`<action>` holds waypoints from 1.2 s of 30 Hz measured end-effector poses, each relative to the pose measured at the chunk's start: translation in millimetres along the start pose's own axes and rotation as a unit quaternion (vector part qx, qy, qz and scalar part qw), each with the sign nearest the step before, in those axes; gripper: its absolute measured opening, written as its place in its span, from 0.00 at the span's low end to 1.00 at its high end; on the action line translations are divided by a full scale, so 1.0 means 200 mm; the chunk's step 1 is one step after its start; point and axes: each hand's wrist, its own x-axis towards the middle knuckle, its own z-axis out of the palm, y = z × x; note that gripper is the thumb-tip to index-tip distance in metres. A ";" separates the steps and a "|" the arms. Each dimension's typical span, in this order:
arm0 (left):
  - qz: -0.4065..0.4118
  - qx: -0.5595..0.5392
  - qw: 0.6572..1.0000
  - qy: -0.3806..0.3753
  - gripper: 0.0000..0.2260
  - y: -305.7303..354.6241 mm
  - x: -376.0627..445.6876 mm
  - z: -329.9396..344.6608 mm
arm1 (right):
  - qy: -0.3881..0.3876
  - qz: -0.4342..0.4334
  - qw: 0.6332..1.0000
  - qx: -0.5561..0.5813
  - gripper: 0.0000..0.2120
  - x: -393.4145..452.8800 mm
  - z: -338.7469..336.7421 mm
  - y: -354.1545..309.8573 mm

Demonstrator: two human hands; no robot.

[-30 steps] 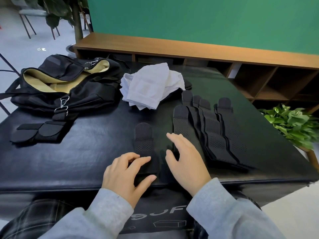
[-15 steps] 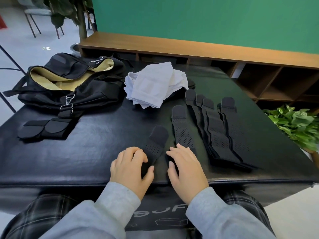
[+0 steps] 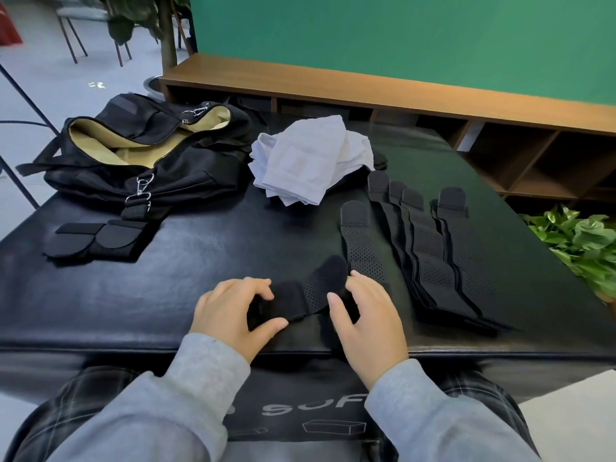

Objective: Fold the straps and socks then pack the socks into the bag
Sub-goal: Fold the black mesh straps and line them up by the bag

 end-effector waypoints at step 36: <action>-0.017 0.084 0.996 -0.022 0.27 0.08 0.00 -0.02 | -0.199 -0.067 0.974 0.089 0.24 0.03 0.05 -0.14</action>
